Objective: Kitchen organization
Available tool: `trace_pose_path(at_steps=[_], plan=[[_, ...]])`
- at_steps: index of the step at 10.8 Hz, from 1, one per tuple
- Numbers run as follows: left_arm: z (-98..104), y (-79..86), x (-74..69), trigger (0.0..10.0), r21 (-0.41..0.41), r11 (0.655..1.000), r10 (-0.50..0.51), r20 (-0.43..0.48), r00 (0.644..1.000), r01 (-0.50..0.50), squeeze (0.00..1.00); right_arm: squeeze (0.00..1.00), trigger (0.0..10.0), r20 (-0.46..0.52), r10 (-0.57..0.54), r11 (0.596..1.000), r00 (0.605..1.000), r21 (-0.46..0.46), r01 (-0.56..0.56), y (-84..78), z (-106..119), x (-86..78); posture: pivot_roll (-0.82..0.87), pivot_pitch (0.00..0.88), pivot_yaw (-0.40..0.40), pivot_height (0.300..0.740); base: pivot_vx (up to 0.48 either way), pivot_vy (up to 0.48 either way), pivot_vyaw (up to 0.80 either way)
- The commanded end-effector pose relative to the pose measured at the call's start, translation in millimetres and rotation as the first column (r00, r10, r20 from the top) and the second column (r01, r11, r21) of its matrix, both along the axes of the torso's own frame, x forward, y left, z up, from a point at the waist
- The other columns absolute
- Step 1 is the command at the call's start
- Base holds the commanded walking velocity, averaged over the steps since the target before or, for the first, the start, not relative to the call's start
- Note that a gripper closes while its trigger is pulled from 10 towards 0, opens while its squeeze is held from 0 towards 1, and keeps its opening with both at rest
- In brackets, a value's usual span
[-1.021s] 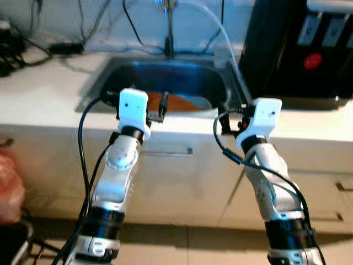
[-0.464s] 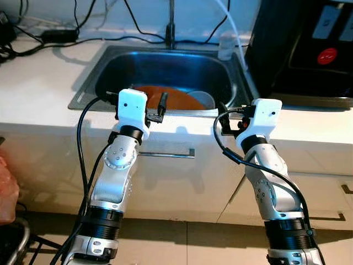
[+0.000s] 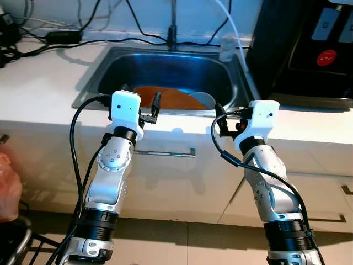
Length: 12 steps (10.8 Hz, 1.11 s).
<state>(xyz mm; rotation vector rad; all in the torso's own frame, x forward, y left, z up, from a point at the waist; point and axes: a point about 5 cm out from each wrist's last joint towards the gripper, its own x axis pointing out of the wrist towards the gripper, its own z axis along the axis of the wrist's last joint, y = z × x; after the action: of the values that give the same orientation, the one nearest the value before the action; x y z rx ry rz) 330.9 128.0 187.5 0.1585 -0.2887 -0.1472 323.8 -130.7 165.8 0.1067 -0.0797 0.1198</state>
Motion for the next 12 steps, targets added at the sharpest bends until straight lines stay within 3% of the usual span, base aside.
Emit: trace_pose_path(at_steps=[1, 8, 11, 12], plan=[[0.8, -2.8, 0.6, 10.0, 0.015, 1.000, -0.002, 0.008, 1.000, 0.002, 0.00, 0.00, 10.0, 0.006, -0.005, 1.000, 1.000, -0.010, 0.005, -1.4, 0.9, 0.8, 0.04, 0.000, -0.014, 0.740, 0.000, 0.000, 0.00], [-3.6, -6.7, 0.0, 10.0, 0.011, 0.999, -0.031, -0.010, 0.999, 0.031, 0.00, 0.00, 10.0, 0.003, -0.005, 1.000, 1.000, -0.010, 0.005, -0.9, -0.7, 0.5, 0.04, 0.000, -0.013, 0.740, 0.000, -0.464, 0.00], [-4.6, -8.4, -0.2, 10.0, 0.009, 0.999, -0.033, -0.014, 0.999, 0.033, 0.00, 0.00, 10.0, 0.003, -0.003, 1.000, 1.000, -0.012, 0.003, -1.5, -0.6, 0.7, 0.03, 0.000, -0.015, 0.740, 0.000, 0.000, 0.00], [-6.0, -8.5, -0.2, 10.0, 0.004, 0.999, -0.035, -0.021, 0.999, 0.035, 0.00, 0.00, 10.0, 0.002, -0.002, 1.000, 1.000, -0.013, 0.002, -0.9, -1.4, 0.5, 0.03, 0.000, -0.015, 0.740, 0.000, -0.480, 0.00]])
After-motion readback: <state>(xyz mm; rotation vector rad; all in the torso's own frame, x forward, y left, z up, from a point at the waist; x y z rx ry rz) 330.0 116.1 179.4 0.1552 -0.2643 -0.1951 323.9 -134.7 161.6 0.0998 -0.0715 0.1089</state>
